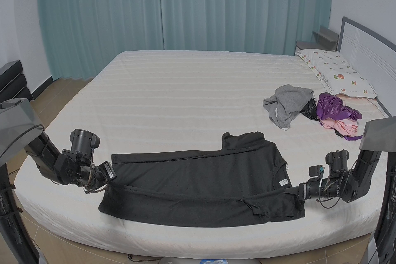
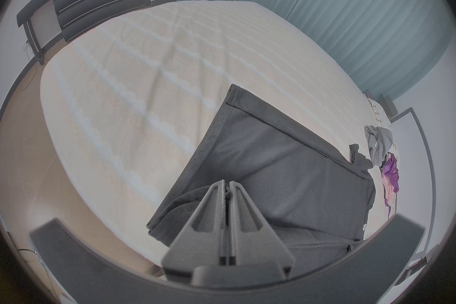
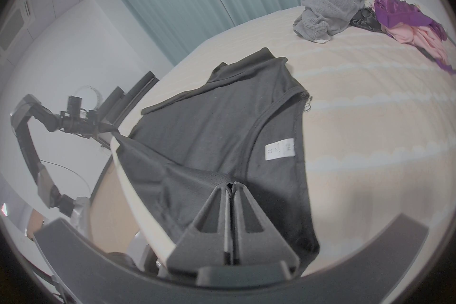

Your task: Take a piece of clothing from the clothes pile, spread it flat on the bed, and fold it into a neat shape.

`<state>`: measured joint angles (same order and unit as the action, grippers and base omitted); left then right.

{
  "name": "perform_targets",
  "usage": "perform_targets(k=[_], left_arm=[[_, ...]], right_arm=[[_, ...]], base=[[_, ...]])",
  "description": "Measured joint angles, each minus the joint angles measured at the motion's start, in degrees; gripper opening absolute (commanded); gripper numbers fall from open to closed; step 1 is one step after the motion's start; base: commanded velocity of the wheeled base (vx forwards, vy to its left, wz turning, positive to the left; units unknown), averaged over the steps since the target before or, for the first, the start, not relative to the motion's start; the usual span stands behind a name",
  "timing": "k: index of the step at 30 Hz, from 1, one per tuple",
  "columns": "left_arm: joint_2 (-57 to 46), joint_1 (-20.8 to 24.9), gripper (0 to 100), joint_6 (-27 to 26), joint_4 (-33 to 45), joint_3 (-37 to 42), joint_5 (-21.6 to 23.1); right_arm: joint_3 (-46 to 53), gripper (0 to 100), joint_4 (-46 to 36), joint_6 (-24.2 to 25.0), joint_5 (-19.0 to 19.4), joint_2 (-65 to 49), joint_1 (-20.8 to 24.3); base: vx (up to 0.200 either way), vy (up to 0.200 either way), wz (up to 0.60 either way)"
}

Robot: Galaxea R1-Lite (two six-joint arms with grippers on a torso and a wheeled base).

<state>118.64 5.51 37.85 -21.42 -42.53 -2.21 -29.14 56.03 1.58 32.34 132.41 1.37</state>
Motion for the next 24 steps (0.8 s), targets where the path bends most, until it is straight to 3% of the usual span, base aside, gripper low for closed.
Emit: perform_targets(k=[11,24], left_arm=[[-5.7,-1.0,0,0.0,1.1,5.7,0.0],[-13.5,-2.4,0,-0.4,1.2,14.6,0.4]], right_arm=[[10.5,0,0.3,0.8,7.0,-8.9,-2.3],[19.0,0,4.2,0.8,9.4,-16.0,-2.7]], base=[[0.0,0.0,0.0],[0.0,0.0,0.0]])
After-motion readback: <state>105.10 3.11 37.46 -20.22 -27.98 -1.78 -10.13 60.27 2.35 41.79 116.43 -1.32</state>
